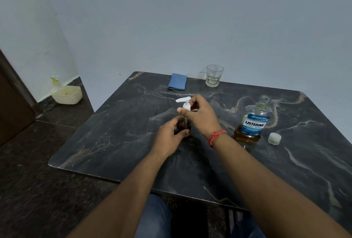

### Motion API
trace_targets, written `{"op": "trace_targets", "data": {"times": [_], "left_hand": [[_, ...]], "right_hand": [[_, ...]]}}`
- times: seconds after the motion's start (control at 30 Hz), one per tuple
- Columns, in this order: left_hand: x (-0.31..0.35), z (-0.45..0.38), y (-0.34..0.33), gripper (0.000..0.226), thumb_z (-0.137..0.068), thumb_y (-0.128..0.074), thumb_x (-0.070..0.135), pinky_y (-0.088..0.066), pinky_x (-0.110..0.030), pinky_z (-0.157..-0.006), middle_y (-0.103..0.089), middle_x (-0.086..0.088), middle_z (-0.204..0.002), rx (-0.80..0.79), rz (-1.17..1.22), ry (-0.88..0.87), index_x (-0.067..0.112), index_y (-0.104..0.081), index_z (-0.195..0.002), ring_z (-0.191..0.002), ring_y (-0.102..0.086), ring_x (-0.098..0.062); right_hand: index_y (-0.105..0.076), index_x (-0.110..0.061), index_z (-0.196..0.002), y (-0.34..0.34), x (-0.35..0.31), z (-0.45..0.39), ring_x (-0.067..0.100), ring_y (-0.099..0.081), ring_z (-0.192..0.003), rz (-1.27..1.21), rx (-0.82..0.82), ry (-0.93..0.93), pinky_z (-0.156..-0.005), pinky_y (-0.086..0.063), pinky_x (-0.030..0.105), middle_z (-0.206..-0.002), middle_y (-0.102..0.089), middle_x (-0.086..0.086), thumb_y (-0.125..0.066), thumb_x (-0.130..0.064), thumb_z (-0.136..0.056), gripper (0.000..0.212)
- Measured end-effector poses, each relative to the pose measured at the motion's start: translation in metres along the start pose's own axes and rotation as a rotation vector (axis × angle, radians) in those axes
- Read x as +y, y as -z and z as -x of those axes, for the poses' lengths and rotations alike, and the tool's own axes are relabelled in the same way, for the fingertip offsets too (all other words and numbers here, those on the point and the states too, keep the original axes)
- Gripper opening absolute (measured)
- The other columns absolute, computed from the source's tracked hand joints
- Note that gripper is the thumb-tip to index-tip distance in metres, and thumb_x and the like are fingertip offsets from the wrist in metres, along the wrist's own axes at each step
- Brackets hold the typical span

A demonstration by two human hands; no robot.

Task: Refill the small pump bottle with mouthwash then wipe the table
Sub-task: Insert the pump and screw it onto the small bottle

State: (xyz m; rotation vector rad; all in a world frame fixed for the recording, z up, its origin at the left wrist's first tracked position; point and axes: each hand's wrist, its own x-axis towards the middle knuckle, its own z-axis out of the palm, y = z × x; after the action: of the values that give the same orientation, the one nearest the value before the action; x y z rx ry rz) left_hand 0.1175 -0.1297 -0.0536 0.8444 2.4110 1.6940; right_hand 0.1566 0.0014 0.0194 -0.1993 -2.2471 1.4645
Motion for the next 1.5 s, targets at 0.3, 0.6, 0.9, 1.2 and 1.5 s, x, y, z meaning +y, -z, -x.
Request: {"op": "trace_targets", "data": {"times": [0.3, 0.6, 0.9, 1.2, 1.5], "left_hand": [[0.0, 0.001, -0.001, 0.045, -0.089, -0.074, 0.013, -0.051, -0.031, -0.102, -0.072, 0.012, -0.117, 0.001, 0.032, -0.008, 0.026, -0.063, -0.13, -0.109, -0.066, 0.001], [0.004, 0.002, 0.0, 0.045, -0.088, -0.076, 0.016, -0.053, -0.032, -0.1, -0.073, 0.013, -0.113, 0.017, 0.025, -0.001, 0.029, -0.063, -0.129, -0.106, -0.066, 0.001], [0.0, 0.001, -0.001, 0.049, -0.088, -0.076, 0.015, -0.051, -0.033, -0.103, -0.072, 0.012, -0.118, 0.014, 0.023, 0.013, 0.027, -0.06, -0.134, -0.111, -0.065, 0.0], [0.0, 0.0, -0.001, 0.051, -0.088, -0.075, 0.014, -0.05, -0.037, -0.105, -0.072, 0.009, -0.12, -0.002, 0.037, 0.026, 0.024, -0.06, -0.135, -0.113, -0.066, -0.004], [0.001, 0.001, -0.001, 0.047, -0.088, -0.075, 0.015, -0.051, -0.03, -0.101, -0.072, 0.013, -0.116, 0.009, 0.008, 0.008, 0.026, -0.062, -0.132, -0.108, -0.066, 0.002]], "right_hand": [[-0.069, -0.013, -0.112, 0.021, 0.0, -0.001, 0.007, -0.062, -0.107, -0.073, -0.138, 0.051, -0.088, -0.046, 0.013, -0.113, -0.069, -0.001, -0.066, -0.014, -0.092, 0.02], [-0.058, -0.015, -0.108, 0.002, 0.008, 0.004, 0.012, -0.061, -0.102, -0.116, -0.071, -0.008, -0.094, -0.051, 0.034, -0.107, -0.065, -0.002, -0.077, -0.022, -0.081, 0.033], [-0.065, -0.013, -0.099, 0.008, 0.011, 0.004, 0.017, -0.063, -0.094, -0.303, -0.084, -0.046, -0.09, -0.051, 0.042, -0.096, -0.068, 0.002, -0.074, -0.008, -0.084, 0.019], [-0.066, -0.016, -0.12, 0.016, 0.01, 0.005, 0.009, -0.064, -0.106, -0.319, -0.183, -0.023, -0.087, -0.051, 0.022, -0.116, -0.068, 0.002, -0.059, -0.007, -0.095, 0.027], [-0.061, -0.014, -0.106, 0.009, 0.01, 0.004, 0.019, -0.06, -0.103, -0.229, -0.123, -0.023, -0.092, -0.05, 0.036, -0.108, -0.064, 0.003, -0.073, -0.011, -0.086, 0.024]]}}
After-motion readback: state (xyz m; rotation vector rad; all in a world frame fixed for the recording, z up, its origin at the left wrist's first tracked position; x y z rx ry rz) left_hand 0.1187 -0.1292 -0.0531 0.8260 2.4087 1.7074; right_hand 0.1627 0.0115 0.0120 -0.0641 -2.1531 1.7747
